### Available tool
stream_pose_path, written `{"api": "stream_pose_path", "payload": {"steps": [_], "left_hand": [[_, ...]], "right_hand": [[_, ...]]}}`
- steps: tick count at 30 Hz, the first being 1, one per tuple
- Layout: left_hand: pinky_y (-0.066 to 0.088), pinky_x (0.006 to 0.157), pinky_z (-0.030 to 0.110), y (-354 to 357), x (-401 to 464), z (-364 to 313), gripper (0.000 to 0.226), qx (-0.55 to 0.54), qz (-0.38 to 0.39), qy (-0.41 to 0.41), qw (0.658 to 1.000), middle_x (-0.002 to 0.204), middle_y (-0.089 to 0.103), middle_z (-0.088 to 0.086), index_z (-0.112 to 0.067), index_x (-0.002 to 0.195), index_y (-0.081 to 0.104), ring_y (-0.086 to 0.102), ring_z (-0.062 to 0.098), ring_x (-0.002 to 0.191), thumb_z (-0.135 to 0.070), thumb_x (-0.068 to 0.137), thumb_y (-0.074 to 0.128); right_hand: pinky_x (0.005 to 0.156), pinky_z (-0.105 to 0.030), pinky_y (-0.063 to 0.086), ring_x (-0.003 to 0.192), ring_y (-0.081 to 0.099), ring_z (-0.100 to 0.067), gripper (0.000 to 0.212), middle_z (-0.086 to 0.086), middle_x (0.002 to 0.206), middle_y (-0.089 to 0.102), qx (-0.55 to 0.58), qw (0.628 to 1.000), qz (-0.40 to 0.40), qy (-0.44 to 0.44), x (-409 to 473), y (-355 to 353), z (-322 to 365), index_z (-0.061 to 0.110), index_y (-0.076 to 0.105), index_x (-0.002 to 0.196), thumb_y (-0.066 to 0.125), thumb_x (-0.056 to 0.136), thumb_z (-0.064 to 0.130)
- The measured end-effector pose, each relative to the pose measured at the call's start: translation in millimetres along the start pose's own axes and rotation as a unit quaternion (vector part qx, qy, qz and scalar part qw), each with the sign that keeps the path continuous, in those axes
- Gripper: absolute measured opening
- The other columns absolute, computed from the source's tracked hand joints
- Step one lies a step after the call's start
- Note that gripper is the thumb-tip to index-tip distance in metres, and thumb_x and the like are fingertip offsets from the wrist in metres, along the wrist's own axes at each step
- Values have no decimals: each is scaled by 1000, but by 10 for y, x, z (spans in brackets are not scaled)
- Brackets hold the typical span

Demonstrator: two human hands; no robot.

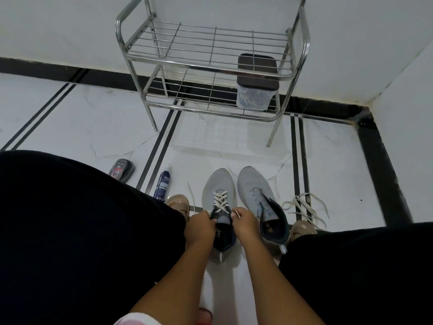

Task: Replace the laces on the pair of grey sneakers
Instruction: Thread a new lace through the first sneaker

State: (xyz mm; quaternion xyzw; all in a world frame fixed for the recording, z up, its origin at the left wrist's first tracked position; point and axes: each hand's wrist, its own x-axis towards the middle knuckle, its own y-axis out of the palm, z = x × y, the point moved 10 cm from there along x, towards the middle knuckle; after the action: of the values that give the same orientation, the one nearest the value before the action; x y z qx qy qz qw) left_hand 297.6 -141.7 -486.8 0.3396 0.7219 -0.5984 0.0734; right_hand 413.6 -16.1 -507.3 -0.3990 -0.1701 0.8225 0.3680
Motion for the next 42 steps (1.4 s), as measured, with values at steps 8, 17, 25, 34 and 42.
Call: {"api": "stream_pose_path", "payload": {"steps": [8,17,25,34,42], "left_hand": [[47,73,32,-2,69,-58,28,52,-37,16,998,107,67,7,-15,104,66,63,27,101,-35,97,48],[47,71,32,6,73,-78,25,50,-42,14,998,106,67,7,-14,103,67,63,27,99,-29,98,47],[48,73,31,30,102,-40,25,29,-41,13,999,104,68,8,-14,104,67,64,27,98,-28,98,47],[49,76,32,0,97,2,27,7,-49,2,999,106,67,8,-14,106,67,63,28,100,-29,97,46],[48,72,31,-25,120,-41,29,14,-59,14,998,102,67,8,-16,102,66,63,28,96,-36,97,46]], "right_hand": [[53,-29,37,54,41,-19,29,-6,58,49,167,980,-9,107,126,59,-307,12,56,64,57,92,21],[65,-31,42,69,48,-22,30,-2,68,50,122,987,-39,100,193,35,-304,20,43,65,52,93,18],[67,-39,48,72,50,-24,23,-10,79,54,111,988,-34,100,152,45,-292,19,40,71,45,93,16],[66,-37,43,71,51,-26,16,-10,91,66,142,985,-9,101,132,103,-303,20,45,74,44,90,18],[82,-34,52,97,62,-25,26,-2,103,65,-10,1000,3,10,-30,84,-53,22,58,107,64,85,34]]}}
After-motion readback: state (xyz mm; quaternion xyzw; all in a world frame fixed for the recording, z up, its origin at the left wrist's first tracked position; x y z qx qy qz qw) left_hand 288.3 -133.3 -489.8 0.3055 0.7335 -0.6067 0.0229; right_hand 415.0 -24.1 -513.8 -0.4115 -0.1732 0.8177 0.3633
